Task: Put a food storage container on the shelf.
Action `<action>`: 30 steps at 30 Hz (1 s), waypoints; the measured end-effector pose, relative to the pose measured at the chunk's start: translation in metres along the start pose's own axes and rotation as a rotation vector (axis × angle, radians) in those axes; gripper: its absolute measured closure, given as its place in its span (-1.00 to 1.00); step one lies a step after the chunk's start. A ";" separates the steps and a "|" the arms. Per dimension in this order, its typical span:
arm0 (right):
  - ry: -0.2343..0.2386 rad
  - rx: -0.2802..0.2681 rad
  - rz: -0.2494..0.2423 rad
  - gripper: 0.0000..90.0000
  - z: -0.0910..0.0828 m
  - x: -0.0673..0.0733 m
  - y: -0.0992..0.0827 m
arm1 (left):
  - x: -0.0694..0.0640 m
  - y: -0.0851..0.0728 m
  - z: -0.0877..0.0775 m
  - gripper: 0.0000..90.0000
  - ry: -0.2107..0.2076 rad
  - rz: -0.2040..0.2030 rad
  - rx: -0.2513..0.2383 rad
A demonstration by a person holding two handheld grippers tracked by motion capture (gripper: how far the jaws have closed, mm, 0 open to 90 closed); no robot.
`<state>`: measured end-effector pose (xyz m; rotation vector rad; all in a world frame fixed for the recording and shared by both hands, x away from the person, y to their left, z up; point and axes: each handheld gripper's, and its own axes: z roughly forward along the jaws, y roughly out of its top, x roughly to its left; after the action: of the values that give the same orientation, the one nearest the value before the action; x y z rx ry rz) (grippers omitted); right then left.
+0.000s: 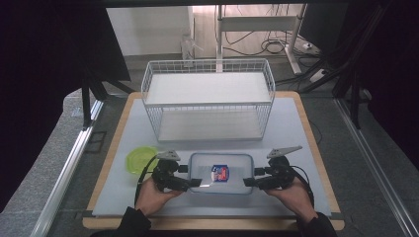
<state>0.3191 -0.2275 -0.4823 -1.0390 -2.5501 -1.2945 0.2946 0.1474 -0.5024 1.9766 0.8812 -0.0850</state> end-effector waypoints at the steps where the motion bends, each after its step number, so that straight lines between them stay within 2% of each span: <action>1: -0.003 -0.017 -0.009 -0.07 -0.004 0.001 -0.001 | 0.001 -0.003 -0.003 -0.25 -0.014 0.000 -0.010; 3: -0.008 -0.037 -0.022 -0.02 -0.006 0.003 -0.001 | 0.001 -0.006 -0.005 -0.12 -0.018 -0.009 -0.018; 6: -0.007 -0.040 -0.012 0.00 -0.005 0.003 -0.001 | -0.003 -0.008 -0.006 -0.13 -0.003 -0.016 -0.029; 8: 0.016 -0.054 0.025 0.09 -0.007 0.000 -0.002 | -0.007 -0.010 -0.006 -0.12 0.011 -0.010 -0.036; 9: 0.016 -0.054 0.025 0.09 -0.007 0.000 -0.002 | -0.008 -0.010 -0.006 -0.12 0.018 -0.009 -0.038; 11: 0.040 -0.055 0.064 0.10 -0.007 -0.002 -0.004 | -0.010 -0.011 -0.006 -0.11 0.026 -0.023 -0.047; 13: 0.053 -0.037 0.079 0.06 -0.004 -0.004 -0.006 | -0.011 -0.012 -0.006 -0.11 0.031 -0.036 -0.051; 17: 0.036 -0.036 0.081 0.07 -0.004 -0.001 -0.005 | -0.012 -0.012 -0.008 -0.06 0.029 -0.055 -0.055; 20: 0.030 -0.042 0.102 0.10 -0.005 0.001 -0.006 | -0.012 -0.011 -0.008 -0.03 0.033 -0.071 -0.064; 23: 0.023 -0.059 0.115 0.15 -0.006 0.002 -0.006 | -0.015 -0.010 -0.009 -0.01 0.060 -0.064 -0.073; 26: 0.002 -0.076 0.106 0.19 -0.008 0.004 -0.006 | -0.019 -0.007 -0.008 0.02 0.094 -0.045 -0.072; 30: -0.005 -0.088 0.108 0.19 -0.007 0.004 -0.005 | -0.019 -0.007 -0.008 0.03 0.095 -0.058 -0.079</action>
<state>0.3112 -0.2329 -0.4799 -1.1797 -2.4224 -1.3886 0.2740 0.1458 -0.4957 1.8945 0.9887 0.0097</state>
